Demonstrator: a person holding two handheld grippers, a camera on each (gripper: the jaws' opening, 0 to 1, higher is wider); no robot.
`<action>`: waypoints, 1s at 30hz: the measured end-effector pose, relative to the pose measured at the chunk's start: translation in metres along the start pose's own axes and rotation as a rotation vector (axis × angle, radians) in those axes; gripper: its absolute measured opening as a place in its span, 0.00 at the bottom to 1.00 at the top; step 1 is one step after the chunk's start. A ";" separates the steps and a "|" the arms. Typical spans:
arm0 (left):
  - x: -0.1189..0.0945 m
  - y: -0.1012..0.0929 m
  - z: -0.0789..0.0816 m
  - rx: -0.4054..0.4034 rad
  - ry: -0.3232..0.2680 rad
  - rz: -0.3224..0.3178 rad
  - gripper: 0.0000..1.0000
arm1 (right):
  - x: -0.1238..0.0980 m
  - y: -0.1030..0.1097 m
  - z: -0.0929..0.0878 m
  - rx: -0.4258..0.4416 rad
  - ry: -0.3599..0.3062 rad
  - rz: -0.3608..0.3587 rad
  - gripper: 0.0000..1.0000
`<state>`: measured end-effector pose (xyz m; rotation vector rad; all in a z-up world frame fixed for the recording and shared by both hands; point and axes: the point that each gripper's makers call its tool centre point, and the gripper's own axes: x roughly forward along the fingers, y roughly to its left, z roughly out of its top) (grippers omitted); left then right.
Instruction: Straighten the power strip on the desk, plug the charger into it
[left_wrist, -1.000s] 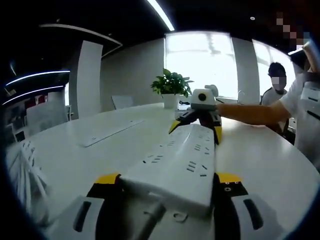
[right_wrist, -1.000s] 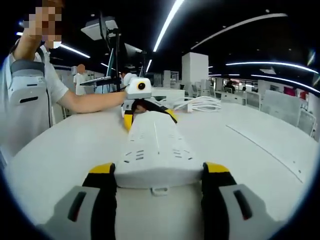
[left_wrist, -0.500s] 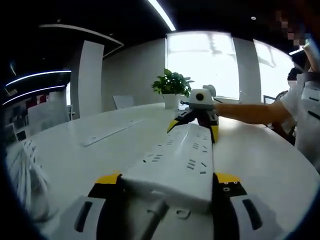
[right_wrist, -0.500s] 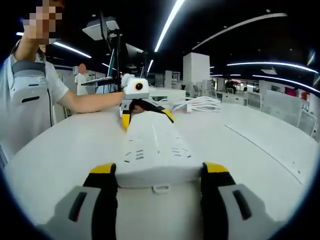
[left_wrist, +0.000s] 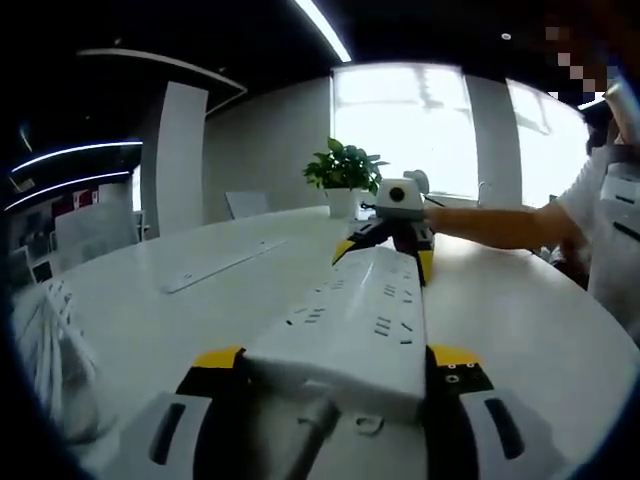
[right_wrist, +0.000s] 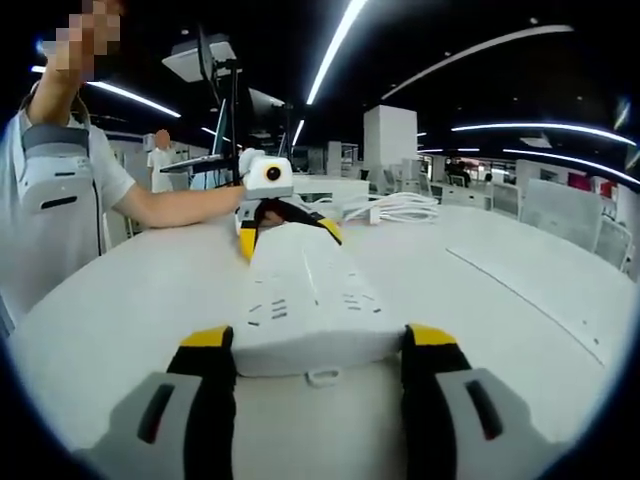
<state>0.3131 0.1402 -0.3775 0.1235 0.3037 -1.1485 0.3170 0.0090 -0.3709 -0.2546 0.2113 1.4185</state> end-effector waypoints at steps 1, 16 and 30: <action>0.000 0.000 0.000 0.001 0.000 -0.002 0.73 | 0.001 0.000 0.000 0.003 0.003 -0.005 0.67; -0.005 0.003 0.015 0.075 -0.084 0.013 0.79 | -0.039 -0.009 0.004 0.036 -0.037 -0.234 0.64; -0.023 0.013 0.048 -0.070 -0.276 -0.003 0.84 | -0.153 -0.033 0.021 0.485 -0.213 -0.652 0.50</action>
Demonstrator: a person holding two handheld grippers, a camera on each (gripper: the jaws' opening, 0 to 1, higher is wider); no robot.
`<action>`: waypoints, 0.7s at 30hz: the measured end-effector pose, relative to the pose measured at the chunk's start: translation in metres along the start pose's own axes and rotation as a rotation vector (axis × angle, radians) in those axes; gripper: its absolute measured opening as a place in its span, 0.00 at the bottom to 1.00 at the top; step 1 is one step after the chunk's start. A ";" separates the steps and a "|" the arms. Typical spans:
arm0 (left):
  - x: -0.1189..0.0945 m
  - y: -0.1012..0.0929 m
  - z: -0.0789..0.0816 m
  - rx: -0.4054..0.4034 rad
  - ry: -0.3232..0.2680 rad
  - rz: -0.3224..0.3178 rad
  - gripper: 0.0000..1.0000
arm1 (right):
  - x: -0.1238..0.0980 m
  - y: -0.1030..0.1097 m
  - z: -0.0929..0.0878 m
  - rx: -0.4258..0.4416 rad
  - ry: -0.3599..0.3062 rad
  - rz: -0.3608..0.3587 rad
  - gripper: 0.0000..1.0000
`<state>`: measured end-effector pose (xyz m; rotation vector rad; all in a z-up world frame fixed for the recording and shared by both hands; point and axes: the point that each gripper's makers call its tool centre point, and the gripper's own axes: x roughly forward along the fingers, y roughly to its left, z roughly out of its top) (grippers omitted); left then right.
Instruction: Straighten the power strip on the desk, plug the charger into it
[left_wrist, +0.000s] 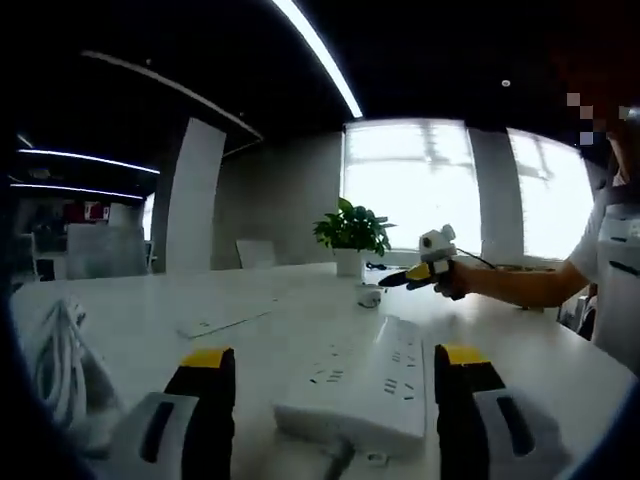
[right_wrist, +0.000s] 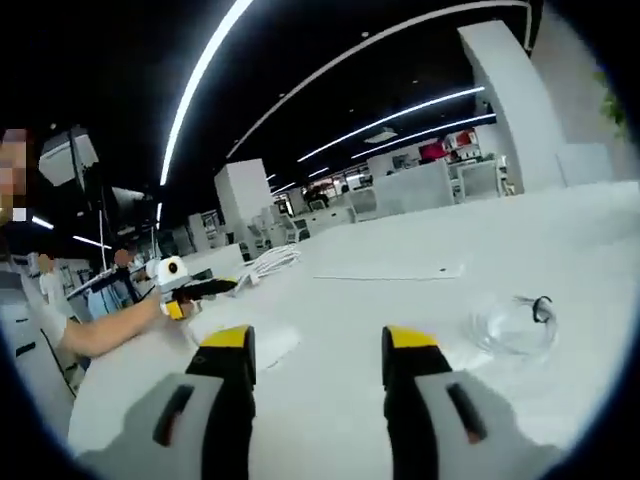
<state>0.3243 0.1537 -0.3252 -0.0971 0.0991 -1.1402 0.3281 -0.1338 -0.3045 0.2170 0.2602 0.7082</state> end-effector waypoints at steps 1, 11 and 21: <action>0.000 0.001 0.001 -0.003 -0.006 0.002 0.84 | -0.003 -0.002 0.000 0.000 0.010 -0.024 0.50; 0.001 -0.001 0.011 0.034 -0.047 0.033 0.82 | -0.031 -0.039 -0.023 0.132 0.224 -0.379 0.47; 0.028 -0.054 0.002 0.234 0.056 -0.009 0.76 | -0.022 -0.073 -0.021 0.133 0.352 -0.525 0.50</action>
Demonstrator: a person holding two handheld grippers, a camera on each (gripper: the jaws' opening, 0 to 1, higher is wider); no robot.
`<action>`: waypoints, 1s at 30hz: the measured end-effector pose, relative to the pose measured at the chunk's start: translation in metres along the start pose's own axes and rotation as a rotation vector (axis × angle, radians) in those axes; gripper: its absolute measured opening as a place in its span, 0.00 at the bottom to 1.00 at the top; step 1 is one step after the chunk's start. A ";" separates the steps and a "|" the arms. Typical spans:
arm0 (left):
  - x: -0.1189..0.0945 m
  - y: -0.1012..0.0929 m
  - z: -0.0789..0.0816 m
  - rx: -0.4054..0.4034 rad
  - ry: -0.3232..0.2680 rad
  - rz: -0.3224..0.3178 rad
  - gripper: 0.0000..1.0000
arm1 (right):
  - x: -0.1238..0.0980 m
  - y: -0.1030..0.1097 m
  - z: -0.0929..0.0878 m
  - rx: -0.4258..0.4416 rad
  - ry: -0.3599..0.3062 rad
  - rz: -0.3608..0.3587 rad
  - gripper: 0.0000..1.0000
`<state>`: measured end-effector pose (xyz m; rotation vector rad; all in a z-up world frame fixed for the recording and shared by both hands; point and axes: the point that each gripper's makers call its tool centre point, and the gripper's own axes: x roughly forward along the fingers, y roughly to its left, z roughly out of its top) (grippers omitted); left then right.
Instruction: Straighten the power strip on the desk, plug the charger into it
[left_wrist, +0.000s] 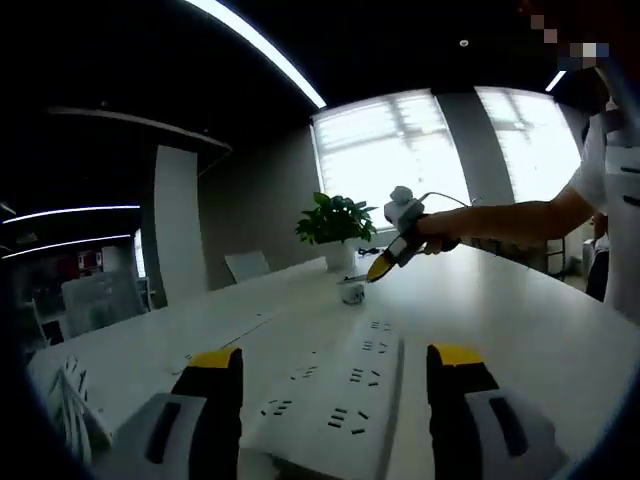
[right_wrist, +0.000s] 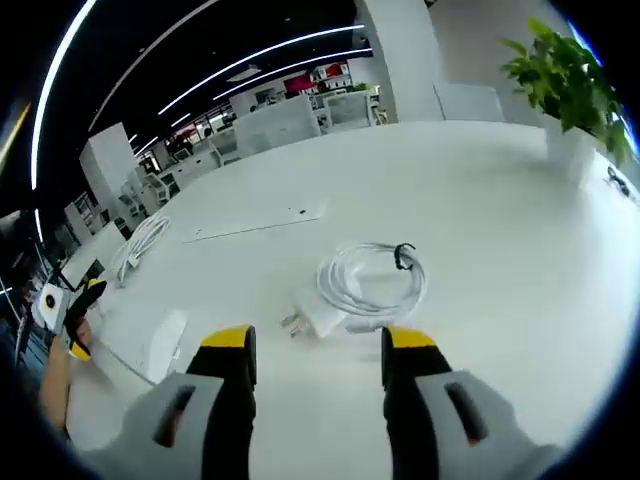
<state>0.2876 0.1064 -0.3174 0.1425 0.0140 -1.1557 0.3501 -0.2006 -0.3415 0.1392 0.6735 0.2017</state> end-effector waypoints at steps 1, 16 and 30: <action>0.002 -0.005 0.003 -0.005 -0.011 -0.008 0.75 | 0.003 -0.001 0.002 0.001 0.004 -0.004 0.50; 0.017 -0.043 0.004 -0.005 -0.006 -0.110 0.73 | 0.034 -0.027 0.026 -0.167 0.039 -0.141 0.47; 0.018 -0.040 -0.010 0.000 0.040 -0.100 0.71 | 0.044 -0.029 0.005 -0.524 0.205 -0.100 0.44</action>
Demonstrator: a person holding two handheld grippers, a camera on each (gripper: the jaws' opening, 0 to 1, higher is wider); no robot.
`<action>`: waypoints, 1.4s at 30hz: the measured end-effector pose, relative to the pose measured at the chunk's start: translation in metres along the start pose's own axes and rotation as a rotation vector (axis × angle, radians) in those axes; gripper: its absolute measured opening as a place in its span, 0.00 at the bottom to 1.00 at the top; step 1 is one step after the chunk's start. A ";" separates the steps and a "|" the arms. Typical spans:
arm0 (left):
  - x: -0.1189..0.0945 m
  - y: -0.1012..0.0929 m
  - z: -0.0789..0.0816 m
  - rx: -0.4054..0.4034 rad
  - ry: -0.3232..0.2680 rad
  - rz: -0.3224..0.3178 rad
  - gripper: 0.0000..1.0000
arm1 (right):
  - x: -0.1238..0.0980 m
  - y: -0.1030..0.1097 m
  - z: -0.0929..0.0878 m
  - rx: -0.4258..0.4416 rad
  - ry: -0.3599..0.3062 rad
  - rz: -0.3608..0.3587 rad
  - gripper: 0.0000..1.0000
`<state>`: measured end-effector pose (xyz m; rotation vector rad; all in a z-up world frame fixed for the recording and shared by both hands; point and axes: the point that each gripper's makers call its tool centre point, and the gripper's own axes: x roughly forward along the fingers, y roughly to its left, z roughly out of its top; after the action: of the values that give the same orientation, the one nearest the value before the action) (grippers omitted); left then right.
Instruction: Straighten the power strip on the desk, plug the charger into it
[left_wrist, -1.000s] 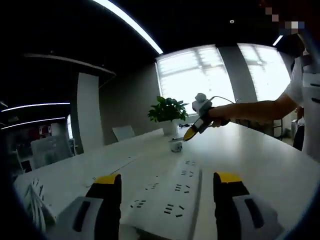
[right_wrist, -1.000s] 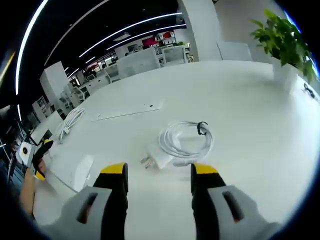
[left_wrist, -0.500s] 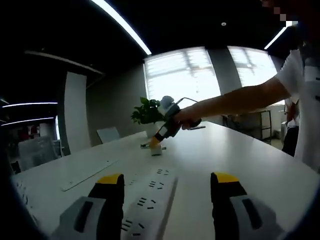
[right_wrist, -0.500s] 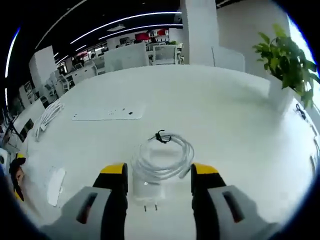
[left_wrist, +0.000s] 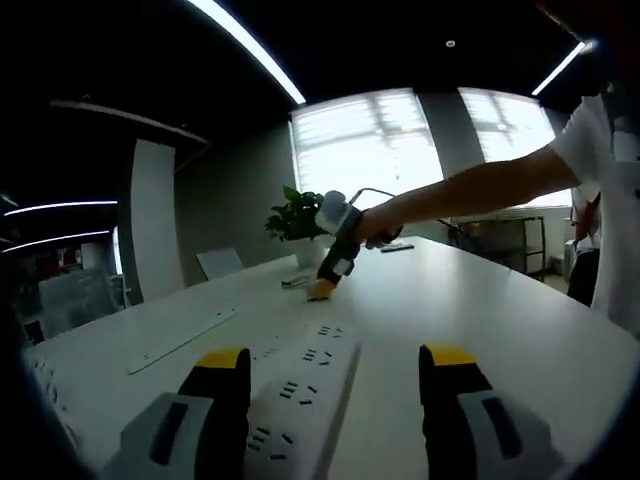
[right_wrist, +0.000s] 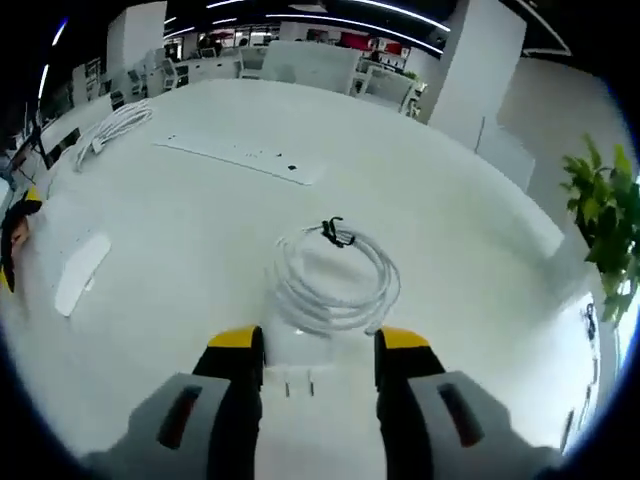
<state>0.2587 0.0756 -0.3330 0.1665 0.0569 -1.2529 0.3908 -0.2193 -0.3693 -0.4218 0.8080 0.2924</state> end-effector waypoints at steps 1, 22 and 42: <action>0.000 0.000 -0.001 0.004 0.006 0.000 0.71 | 0.001 0.000 0.003 -0.021 -0.007 -0.002 0.44; -0.008 0.017 -0.008 0.002 0.020 0.051 0.71 | -0.009 0.011 -0.006 0.072 0.017 0.030 0.26; -0.010 0.028 -0.010 -0.010 0.008 0.092 0.68 | -0.038 0.038 -0.024 0.019 -0.001 0.132 0.26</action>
<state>0.2823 0.0952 -0.3387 0.1639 0.0620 -1.1604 0.3350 -0.2003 -0.3647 -0.3508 0.8384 0.4067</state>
